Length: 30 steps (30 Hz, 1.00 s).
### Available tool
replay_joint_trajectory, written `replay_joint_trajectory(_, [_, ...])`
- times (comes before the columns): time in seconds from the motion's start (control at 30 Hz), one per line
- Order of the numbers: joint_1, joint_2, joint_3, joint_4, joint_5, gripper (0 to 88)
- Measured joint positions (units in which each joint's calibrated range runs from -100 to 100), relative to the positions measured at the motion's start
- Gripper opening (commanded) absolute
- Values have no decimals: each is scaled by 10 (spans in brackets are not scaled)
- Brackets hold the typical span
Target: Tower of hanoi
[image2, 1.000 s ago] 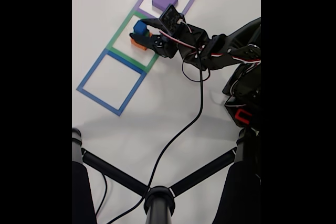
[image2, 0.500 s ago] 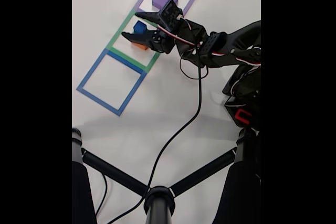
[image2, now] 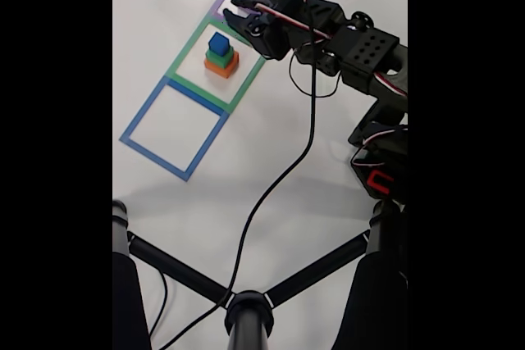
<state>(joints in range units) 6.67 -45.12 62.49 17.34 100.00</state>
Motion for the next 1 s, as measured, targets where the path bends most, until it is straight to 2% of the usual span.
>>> replay_joint_trajectory(0.23, [70, -91, -139, 295, 0, 1])
replay_joint_trajectory(0.4, [124, -93, -268, 445, 0, 1])
replay_joint_trajectory(0.5, [133, -91, -325, 478, 0, 3])
replay_joint_trajectory(0.63, [151, -79, -386, 517, 0, 49])
replay_joint_trajectory(0.9, [169, -81, -358, 491, 0, 244])
replay_joint_trajectory(1.0, [187, -93, -305, 458, 0, 275])
